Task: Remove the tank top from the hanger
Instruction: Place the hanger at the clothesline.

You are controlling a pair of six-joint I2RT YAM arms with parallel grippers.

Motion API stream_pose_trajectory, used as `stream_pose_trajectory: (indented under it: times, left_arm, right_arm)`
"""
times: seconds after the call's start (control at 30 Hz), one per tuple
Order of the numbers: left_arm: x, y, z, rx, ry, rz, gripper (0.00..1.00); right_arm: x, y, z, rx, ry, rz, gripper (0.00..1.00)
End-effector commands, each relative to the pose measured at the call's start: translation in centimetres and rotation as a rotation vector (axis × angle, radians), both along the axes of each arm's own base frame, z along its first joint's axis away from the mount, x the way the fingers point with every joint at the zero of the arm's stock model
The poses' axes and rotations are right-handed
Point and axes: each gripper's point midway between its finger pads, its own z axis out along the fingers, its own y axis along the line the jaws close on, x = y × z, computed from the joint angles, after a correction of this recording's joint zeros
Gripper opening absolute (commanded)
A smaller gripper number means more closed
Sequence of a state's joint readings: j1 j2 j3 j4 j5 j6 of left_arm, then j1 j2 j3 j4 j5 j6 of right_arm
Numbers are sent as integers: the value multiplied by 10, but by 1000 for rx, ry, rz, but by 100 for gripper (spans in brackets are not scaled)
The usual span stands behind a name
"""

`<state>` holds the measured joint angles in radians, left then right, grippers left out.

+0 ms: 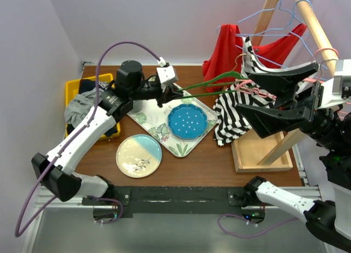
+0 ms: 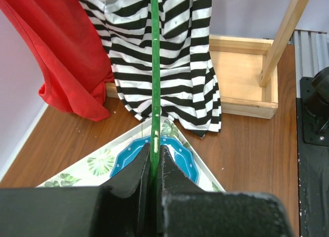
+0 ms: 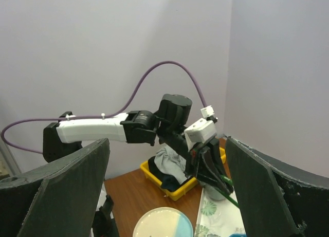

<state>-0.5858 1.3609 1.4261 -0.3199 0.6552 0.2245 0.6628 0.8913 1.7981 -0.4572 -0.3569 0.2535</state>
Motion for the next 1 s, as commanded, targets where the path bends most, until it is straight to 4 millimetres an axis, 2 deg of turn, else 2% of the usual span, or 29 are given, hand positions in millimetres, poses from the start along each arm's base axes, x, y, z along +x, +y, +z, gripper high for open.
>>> stream_pose_trajectory:
  times: [0.0, 0.13, 0.23, 0.47, 0.53, 0.73, 0.97]
  left_arm:
    - [-19, 4, 36, -55, -107, -46, 0]
    - [-32, 3, 47, -87, -107, -99, 0]
    - [-35, 8, 48, -70, -100, -87, 0]
    - [-16, 40, 33, 43, -98, 140, 0]
    - [-19, 47, 38, 34, -117, 164, 0]
    - [-33, 46, 54, -37, -155, 126, 0]
    - [-48, 37, 54, -65, -131, 29, 0]
  right_arm:
    - [-7, -7, 8, 26, -14, -7, 99]
    - [-9, -9, 10, 36, -14, -4, 99]
    - [-9, -10, 10, 38, -15, -10, 99]
    - [-7, -8, 11, 43, -9, -9, 99]
    - [-7, -7, 12, 46, -9, -4, 99]
    - [-3, -5, 12, 53, -4, -5, 99]
    - [-5, -7, 15, 64, -9, -5, 99]
